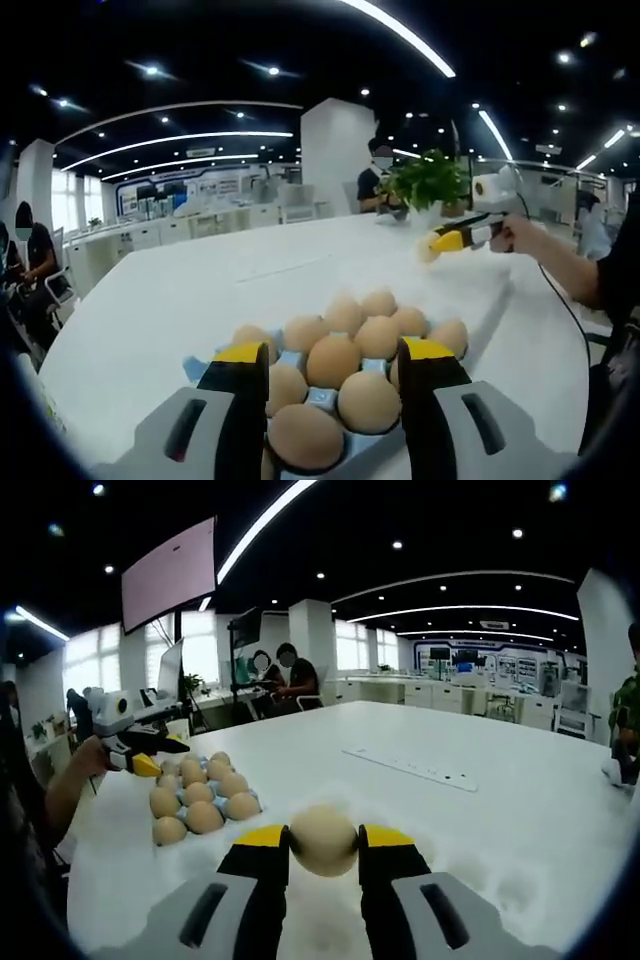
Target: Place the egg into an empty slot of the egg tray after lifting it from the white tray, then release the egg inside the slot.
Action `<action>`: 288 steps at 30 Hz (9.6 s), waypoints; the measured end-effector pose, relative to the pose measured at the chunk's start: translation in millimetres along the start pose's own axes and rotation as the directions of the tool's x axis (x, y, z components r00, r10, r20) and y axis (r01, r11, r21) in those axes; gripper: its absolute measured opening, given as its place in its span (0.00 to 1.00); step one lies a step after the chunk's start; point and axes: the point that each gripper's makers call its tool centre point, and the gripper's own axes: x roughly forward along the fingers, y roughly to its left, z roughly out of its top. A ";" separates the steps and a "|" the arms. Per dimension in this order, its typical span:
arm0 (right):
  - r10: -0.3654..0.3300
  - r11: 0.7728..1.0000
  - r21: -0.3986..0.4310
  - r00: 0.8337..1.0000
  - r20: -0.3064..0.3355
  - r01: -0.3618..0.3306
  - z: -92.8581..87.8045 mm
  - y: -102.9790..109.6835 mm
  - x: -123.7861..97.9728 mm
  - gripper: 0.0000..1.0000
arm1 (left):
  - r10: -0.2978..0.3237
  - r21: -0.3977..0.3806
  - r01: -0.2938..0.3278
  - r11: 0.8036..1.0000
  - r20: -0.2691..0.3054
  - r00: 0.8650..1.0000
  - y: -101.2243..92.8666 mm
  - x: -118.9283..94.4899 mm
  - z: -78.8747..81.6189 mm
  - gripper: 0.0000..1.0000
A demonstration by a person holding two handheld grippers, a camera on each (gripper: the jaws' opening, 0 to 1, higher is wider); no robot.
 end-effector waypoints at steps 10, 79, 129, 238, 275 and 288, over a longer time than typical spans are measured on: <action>0.057 0.998 0.001 0.998 0.016 -0.057 6.7 32.2 7.2 0.28 | -0.049 0.057 0.048 0.997 0.016 0.999 -24.0 10.8 2.2 0.51; 0.381 0.896 0.210 0.920 0.093 -0.392 13.7 141.2 30.4 0.28 | -0.160 0.387 0.102 0.916 0.119 0.980 -119.4 63.5 36.5 0.28; 0.311 0.944 0.084 0.944 0.106 -0.321 3.8 113.5 27.6 0.30 | 0.013 0.264 -0.053 0.963 0.149 0.989 -21.5 32.5 35.9 0.28; 0.307 0.948 0.069 0.951 0.044 -0.310 -15.9 117.6 25.2 0.33 | 0.100 0.007 -0.100 0.995 0.017 0.995 66.4 11.0 11.0 0.42; 0.059 0.998 -0.028 0.998 -0.017 -0.060 -32.1 69.7 -51.8 0.84 | 0.021 0.179 -0.003 0.984 -0.097 0.995 14.0 -10.5 -5.4 0.82; 0.000 0.997 -0.077 1.000 -0.023 -0.001 -31.3 70.2 -90.6 0.95 | 0.019 0.164 -0.002 0.987 -0.101 0.995 -2.4 -27.7 -4.5 0.92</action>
